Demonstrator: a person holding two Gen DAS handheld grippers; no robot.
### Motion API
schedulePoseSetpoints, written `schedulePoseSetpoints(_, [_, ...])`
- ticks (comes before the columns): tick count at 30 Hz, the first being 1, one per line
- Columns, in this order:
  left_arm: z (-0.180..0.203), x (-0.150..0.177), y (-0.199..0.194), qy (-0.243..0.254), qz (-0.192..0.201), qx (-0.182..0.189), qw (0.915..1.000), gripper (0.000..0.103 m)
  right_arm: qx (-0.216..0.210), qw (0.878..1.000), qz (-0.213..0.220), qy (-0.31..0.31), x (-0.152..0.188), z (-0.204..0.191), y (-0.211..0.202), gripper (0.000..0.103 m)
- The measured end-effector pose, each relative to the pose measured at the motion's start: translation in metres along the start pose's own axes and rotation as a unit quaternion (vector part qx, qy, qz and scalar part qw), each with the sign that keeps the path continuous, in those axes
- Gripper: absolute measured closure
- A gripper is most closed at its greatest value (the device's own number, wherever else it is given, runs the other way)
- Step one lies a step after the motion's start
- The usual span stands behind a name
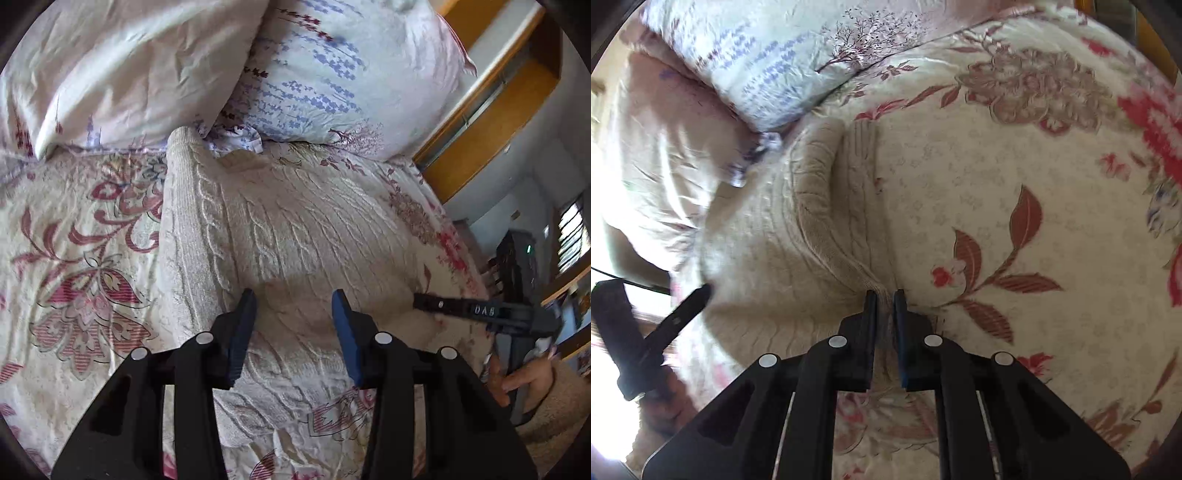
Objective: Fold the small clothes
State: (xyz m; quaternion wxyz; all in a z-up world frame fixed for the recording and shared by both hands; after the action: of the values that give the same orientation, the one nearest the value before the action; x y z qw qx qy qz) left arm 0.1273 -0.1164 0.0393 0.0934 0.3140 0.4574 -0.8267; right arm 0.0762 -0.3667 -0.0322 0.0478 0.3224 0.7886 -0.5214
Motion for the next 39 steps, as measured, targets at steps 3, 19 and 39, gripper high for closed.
schedulePoseSetpoints(3, [0.011,0.008,-0.007,0.043,0.005,-0.029,0.9987,0.053,0.029,0.999,0.003,-0.029,-0.008,-0.016,0.006,0.093])
schedulePoseSetpoints(19, [-0.017,0.053,-0.060,-0.004,0.056,-0.110,0.9923,0.009,-0.010,0.998,0.053,-0.013,-0.088,-0.025,0.029,0.093])
schedulePoseSetpoints(39, [-0.009,0.097,-0.023,0.002,0.005,-0.161,0.9869,0.006,-0.025,0.992,0.093,-0.087,0.009,-0.017,-0.028,0.029])
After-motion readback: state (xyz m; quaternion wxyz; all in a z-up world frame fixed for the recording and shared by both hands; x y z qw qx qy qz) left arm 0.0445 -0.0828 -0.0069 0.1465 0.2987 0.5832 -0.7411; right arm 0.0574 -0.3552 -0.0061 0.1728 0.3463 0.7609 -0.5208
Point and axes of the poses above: each gripper's, at about its wrist camera, not at the fingertips, and y roughly the way its jaws point, z to its right, x to its underside, the point moved 2 cm from there along y, roughly the way its jaws point, and after that the axes turned 5 degrees about z, right-handed, at the moved point
